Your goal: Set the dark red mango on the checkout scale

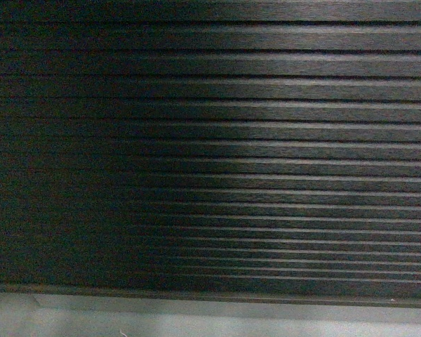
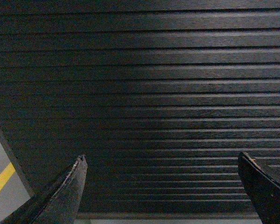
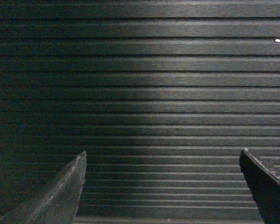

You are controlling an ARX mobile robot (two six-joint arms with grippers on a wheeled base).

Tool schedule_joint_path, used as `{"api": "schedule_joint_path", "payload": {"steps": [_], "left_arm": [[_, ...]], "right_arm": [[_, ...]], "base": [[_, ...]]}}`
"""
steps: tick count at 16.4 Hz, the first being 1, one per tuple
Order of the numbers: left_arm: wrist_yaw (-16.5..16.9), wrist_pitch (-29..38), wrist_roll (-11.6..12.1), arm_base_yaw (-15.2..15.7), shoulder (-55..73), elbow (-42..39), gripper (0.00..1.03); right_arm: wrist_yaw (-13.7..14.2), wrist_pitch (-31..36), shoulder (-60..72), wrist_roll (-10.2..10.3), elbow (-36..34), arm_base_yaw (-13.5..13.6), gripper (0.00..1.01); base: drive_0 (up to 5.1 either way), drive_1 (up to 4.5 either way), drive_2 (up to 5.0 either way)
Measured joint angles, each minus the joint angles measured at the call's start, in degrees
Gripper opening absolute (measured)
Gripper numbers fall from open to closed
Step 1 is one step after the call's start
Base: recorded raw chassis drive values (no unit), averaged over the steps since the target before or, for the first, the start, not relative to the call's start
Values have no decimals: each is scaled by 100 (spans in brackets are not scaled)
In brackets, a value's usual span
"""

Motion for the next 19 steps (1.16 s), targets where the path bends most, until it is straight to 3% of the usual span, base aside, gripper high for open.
{"api": "schedule_joint_path", "payload": {"steps": [19], "left_arm": [[0, 4, 0, 0, 0, 0, 98]], "right_arm": [[0, 2, 0, 0, 0, 0, 98]], "base": [[0, 0, 0]]}}
